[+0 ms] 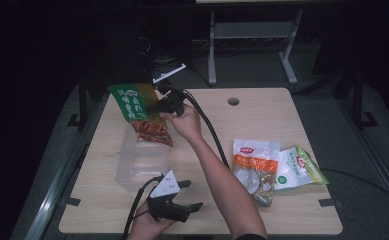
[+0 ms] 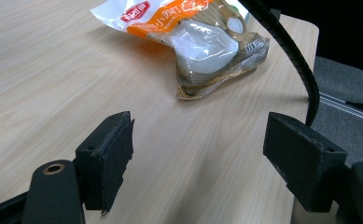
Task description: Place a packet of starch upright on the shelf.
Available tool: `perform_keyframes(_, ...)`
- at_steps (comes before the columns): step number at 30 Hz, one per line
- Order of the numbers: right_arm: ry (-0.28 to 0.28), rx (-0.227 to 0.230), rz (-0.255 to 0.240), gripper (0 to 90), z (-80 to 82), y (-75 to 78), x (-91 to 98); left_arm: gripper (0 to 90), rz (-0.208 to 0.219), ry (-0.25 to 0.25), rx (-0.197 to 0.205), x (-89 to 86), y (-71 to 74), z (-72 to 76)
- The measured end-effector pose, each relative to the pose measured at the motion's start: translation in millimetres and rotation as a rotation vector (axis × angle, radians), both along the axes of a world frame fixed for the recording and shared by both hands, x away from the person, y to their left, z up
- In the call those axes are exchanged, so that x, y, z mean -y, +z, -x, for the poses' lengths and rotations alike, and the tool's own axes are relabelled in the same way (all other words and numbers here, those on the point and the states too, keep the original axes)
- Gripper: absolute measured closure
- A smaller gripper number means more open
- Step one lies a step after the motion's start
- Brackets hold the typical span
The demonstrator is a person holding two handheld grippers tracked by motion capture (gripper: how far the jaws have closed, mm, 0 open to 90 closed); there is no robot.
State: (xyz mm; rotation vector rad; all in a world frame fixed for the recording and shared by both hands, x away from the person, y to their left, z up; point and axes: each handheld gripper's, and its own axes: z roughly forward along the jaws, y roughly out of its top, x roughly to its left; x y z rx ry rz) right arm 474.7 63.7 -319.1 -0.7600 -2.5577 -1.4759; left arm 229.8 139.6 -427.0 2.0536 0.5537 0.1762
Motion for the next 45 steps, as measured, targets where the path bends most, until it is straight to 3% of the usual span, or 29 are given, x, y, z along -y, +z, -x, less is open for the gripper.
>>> perform_keyframes(9, -0.025, -0.019, -0.016, 89.7, -6.7, -19.5, -0.3, 23.6, -0.007, -0.002, 0.000, 0.3, -0.7, -0.8)
perform_keyframes(15, -0.033, -0.020, 0.001, 89.7, -9.8, -35.4, 0.6, 23.5, -0.005, 0.003, 0.003, -1.2, -0.4, -2.4)
perform_keyframes(19, -0.030, -0.010, 0.018, 89.6, -11.3, -40.2, 2.6, 23.6, -0.008, 0.004, -0.001, -1.8, -0.2, -3.3)
perform_keyframes(25, -0.056, -0.037, 0.025, 88.5, -16.0, -45.4, 11.9, 23.5, -0.010, 0.004, -0.002, -1.2, -0.5, -3.9)
perform_keyframes(26, -0.059, -0.043, 0.027, 80.1, -16.7, -44.4, 14.3, 23.4, -0.010, 0.004, -0.002, -1.2, -0.5, -4.0)
perform_keyframes(27, -0.059, -0.043, 0.027, 80.1, -16.7, -44.4, 14.3, 23.4, -0.007, 0.006, -0.005, -1.2, -0.5, -3.8)
perform_keyframes(29, -0.073, -0.045, 0.034, 68.7, -14.9, -41.0, 18.0, 23.3, -0.004, 0.008, -0.004, -0.8, -0.7, -4.1)
perform_keyframes(31, -0.069, -0.039, 0.041, 65.5, -13.0, -38.5, 21.9, 23.0, -0.009, 0.006, -0.006, -0.6, -1.0, -4.6)
perform_keyframes(32, -0.071, -0.029, 0.051, 59.3, -10.5, -35.6, 28.0, 22.7, -0.010, 0.005, -0.007, 0.3, -1.3, -4.3)
perform_keyframes(36, -0.068, -0.038, 0.040, 52.3, -4.7, -30.4, 44.0, 22.5, -0.015, -0.001, -0.006, 1.5, -1.7, -3.9)
perform_keyframes(45, -0.057, -0.037, 0.026, 46.5, 16.2, -23.7, 77.9, 22.2, -0.020, -0.005, -0.021, 4.9, -3.5, -4.2)
